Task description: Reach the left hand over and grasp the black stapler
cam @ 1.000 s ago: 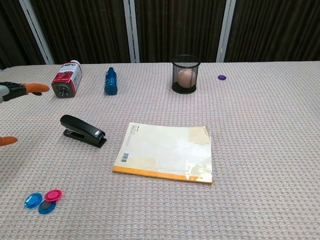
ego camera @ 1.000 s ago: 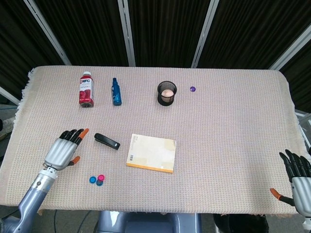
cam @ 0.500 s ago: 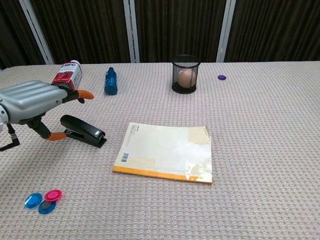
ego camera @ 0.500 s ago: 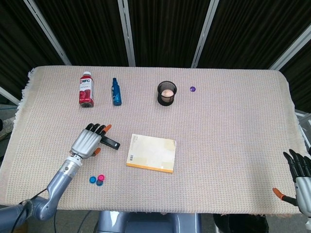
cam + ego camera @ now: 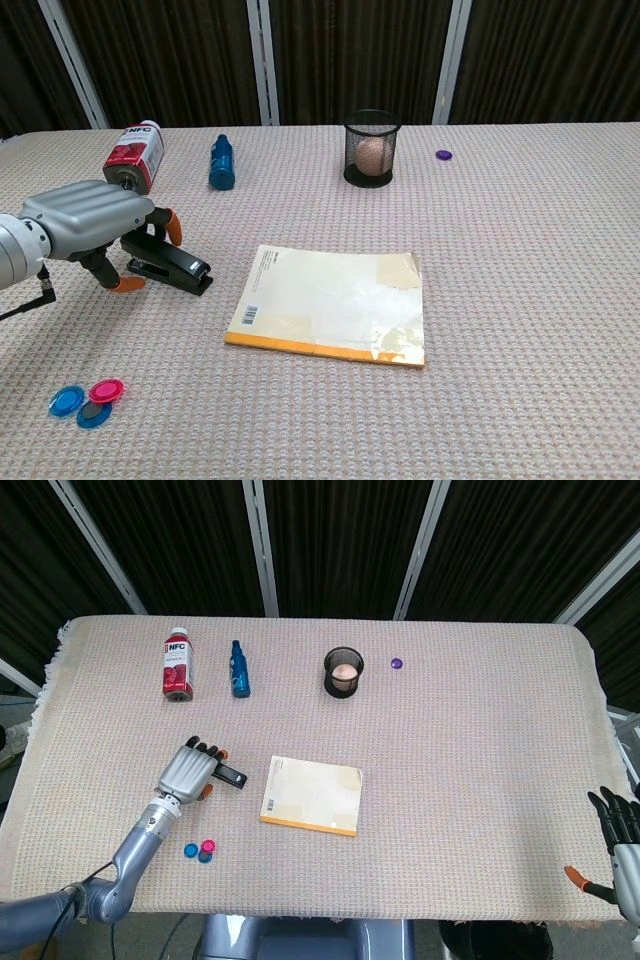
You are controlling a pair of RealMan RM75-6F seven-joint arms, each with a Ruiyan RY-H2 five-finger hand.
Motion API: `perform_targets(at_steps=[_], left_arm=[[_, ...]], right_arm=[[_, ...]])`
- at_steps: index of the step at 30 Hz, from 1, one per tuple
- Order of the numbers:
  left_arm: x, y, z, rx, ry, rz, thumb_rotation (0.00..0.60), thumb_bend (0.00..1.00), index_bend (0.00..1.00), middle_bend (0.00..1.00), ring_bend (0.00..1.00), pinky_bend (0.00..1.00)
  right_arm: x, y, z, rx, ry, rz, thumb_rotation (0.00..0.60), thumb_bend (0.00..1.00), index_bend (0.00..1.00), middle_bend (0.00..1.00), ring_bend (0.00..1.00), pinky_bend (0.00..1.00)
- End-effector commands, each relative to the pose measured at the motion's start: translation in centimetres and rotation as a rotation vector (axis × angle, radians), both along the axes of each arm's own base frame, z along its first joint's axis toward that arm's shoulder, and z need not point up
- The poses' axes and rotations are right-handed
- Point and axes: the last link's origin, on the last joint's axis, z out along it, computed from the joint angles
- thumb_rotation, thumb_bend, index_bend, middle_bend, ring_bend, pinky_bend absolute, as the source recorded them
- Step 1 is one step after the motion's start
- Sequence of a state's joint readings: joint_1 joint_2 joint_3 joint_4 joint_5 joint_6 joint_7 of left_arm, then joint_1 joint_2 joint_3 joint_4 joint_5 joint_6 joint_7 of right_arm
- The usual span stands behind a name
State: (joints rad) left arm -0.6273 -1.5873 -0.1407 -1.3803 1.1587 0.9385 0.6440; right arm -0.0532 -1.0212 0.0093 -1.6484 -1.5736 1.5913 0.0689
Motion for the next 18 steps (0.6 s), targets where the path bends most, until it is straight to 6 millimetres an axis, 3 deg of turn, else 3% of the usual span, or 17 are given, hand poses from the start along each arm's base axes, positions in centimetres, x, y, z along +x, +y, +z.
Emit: perform_targets(at_steps=[1, 8, 18], left_arm=[[-0.1, 0.4, -0.3, 0.004, 0.001, 0.009, 0.600, 0.32, 0.38, 0.38, 0.37, 0.27], [1.2, 1.2, -0.9, 0.037, -0.025, -0.040, 0.600, 0.38, 0.60, 0.57, 0.50, 0.39], [4.6, -0.4, -0.9, 0.020, -0.160, -0.152, 0.600, 0.41, 0.67, 0.64, 0.56, 0.45]], right_arm=[[0.0, 0.0, 0.0, 0.001, 0.001, -0.001, 0.600, 0.06, 0.00, 0.00, 0.00, 0.00], [0.0, 0.2, 0.0, -0.002, 0.002, 0.000, 0.600, 0.06, 0.00, 0.00, 0.00, 0.00], [0.0, 0.2, 0.2, -0.001, -0.007, 0.005, 0.600, 0.06, 0.00, 0.00, 0.00, 0.00]])
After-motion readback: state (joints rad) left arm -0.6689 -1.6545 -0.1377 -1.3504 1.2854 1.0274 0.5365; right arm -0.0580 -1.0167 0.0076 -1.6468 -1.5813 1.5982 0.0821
